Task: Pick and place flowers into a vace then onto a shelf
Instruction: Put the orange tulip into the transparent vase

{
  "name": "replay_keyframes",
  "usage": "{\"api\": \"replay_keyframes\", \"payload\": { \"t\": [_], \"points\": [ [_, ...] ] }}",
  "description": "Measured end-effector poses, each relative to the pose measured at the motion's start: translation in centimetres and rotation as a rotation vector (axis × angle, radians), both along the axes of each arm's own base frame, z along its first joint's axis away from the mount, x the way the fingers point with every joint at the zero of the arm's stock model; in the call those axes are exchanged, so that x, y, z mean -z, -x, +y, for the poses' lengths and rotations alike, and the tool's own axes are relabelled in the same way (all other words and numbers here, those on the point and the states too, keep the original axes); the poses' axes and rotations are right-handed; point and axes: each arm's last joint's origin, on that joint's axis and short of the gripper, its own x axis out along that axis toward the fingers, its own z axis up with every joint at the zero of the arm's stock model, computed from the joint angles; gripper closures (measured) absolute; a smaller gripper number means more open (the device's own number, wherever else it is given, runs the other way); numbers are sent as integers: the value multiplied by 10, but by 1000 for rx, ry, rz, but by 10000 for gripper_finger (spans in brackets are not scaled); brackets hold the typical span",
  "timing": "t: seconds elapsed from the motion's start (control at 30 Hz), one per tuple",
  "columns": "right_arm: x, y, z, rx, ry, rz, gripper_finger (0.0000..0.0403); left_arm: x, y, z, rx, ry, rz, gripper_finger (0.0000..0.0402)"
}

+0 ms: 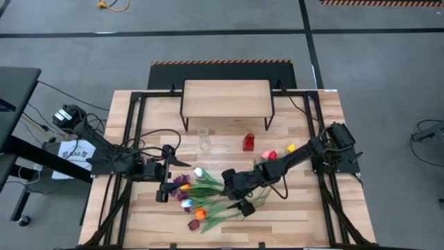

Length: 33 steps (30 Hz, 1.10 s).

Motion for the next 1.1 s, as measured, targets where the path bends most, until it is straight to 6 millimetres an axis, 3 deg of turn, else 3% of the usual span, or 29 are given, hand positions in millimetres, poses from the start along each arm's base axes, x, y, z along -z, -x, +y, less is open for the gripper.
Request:
{"api": "replay_keyframes", "payload": {
  "t": [0.43, 1.1],
  "points": [
    [5, 6, -7, 20, 44, 188, 143, 1, 0, 0, 15, 46, 12, 148],
    [-1, 18, 45, 119, -15, 92, 226, 8, 2, -13, 224, 54, 55, 148]
  ]
}}
